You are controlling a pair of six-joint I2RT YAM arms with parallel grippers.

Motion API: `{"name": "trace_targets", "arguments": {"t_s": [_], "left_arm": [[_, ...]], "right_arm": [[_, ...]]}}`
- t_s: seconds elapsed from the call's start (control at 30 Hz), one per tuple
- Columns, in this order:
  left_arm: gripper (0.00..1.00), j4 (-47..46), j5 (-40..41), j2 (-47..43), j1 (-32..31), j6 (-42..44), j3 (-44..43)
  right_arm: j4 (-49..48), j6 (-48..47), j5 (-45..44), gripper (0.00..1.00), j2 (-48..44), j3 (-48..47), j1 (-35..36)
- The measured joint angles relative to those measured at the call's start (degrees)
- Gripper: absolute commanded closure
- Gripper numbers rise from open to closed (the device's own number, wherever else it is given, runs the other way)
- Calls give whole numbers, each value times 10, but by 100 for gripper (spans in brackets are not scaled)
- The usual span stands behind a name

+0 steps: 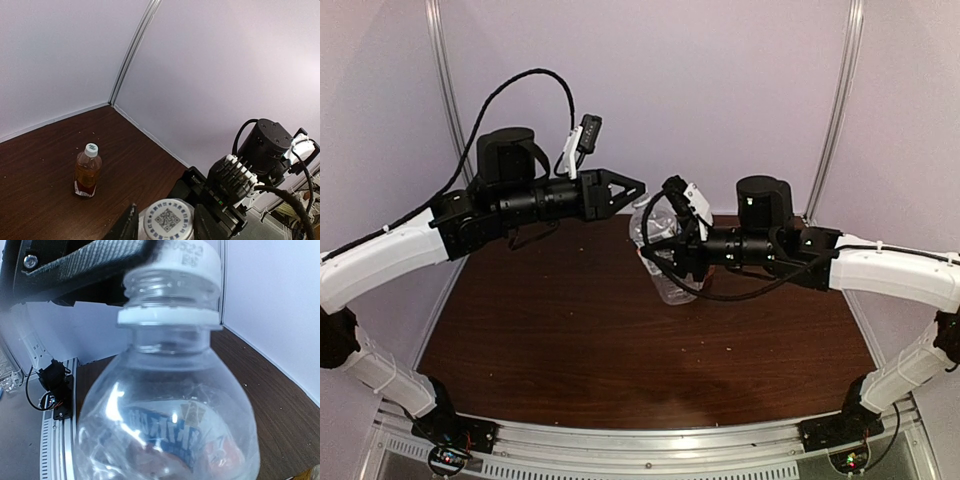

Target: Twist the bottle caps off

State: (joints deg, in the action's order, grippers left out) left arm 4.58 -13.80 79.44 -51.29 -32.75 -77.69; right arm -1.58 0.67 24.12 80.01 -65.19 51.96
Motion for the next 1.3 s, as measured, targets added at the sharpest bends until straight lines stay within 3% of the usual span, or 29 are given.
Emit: {"name": "trace_targets", "arguments": {"t_s": [0.23, 0.57, 0.9, 1.3], "left_arm": [[58, -6, 1, -1, 2, 1, 1], [44, -11, -3, -4, 2, 14, 2], [41, -12, -17, -10, 2, 23, 3], [21, -41, -70, -21, 21, 22, 17]], "right_arm": [[-5, 0, 1, 60, -1, 1, -2], [-9, 0, 13, 60, -5, 2, -2], [-9, -1, 19, 60, -6, 2, -2], [-8, -10, 53, 59, -7, 3, -2]]}}
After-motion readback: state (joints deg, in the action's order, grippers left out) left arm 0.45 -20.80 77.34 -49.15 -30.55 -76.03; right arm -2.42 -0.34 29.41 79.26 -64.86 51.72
